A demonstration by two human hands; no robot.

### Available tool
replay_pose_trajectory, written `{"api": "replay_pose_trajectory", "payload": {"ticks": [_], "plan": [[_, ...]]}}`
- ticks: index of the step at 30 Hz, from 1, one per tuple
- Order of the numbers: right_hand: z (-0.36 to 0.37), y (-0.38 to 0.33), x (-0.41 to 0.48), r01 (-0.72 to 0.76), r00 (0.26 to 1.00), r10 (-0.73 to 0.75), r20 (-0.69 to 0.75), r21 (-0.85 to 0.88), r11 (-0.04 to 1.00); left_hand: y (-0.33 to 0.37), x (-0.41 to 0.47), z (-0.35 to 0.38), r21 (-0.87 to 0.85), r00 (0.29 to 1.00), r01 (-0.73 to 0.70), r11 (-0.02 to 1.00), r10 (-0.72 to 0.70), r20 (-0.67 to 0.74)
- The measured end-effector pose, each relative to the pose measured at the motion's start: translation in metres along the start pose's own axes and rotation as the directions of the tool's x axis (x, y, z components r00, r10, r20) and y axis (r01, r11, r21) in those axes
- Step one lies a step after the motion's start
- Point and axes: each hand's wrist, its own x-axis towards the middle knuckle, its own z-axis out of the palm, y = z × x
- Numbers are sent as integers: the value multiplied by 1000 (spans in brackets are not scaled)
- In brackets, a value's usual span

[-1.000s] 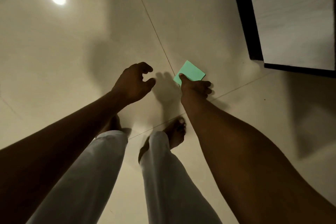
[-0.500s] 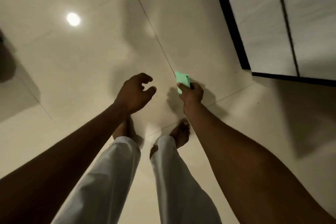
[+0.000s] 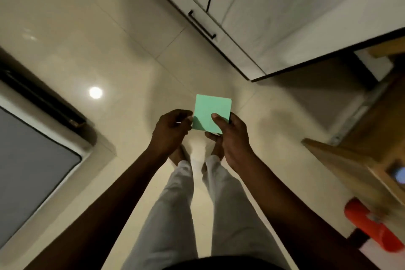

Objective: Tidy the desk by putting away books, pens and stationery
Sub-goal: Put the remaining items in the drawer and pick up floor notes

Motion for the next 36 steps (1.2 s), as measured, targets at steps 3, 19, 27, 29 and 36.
{"api": "replay_pose_trajectory", "payload": {"ticks": [3, 19, 27, 29, 36], "plan": [[-13, -40, -77, 80, 997, -80, 1, 59, 995, 58, -62, -13, -44, 995, -81, 996, 84, 59], [-215, -98, -329, 500, 823, -422, -380, 135, 855, 221, -271, 124, 19, 786, -502, 865, 447, 427], [-378, -71, -366, 570, 681, -480, -552, -11, 822, 216, -339, 280, 41, 738, -542, 839, 452, 501], [-415, -65, -364, 568, 642, -504, -577, -83, 819, 211, -350, 315, 44, 729, -550, 834, 454, 513], [-488, -51, -341, 492, 620, -490, -612, -183, 851, 204, -350, 390, 144, 713, -595, 791, 436, 550]]}}
